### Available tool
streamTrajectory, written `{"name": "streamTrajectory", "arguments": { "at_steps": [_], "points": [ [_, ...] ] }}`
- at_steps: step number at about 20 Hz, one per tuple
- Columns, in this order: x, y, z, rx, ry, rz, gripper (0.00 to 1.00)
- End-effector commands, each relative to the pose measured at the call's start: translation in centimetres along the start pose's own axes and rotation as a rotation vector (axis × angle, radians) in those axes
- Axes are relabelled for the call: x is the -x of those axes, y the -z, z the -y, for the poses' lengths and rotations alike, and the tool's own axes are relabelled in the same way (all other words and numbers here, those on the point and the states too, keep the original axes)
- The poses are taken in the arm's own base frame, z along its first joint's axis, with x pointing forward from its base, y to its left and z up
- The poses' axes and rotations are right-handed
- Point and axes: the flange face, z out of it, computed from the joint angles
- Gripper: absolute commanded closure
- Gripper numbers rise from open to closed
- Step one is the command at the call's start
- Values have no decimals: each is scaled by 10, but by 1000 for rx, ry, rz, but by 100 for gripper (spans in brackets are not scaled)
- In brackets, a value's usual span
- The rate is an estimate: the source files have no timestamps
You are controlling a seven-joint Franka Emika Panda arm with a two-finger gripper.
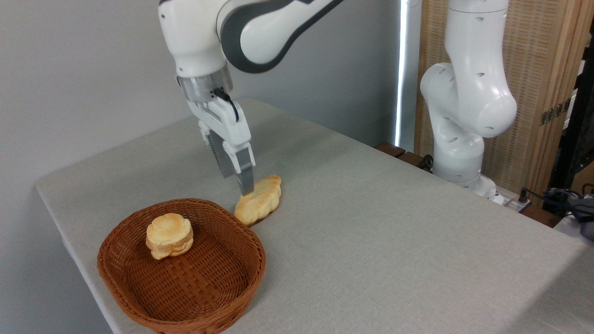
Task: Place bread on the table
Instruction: 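Lower the bread roll onto the table and release it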
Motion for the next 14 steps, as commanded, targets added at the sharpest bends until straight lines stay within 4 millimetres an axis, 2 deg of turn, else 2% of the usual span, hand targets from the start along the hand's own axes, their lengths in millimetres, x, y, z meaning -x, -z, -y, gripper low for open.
{"name": "streamTrajectory", "arguments": {
  "at_steps": [1,5,7,10,14],
  "points": [
    [0,33,19,-26,26,-72,0],
    [10,46,59,-83,99,-166,0],
    [6,42,67,-94,113,-181,0],
    [16,38,85,-92,156,-173,0],
    [19,39,88,-95,160,-173,0]
  ]
}}
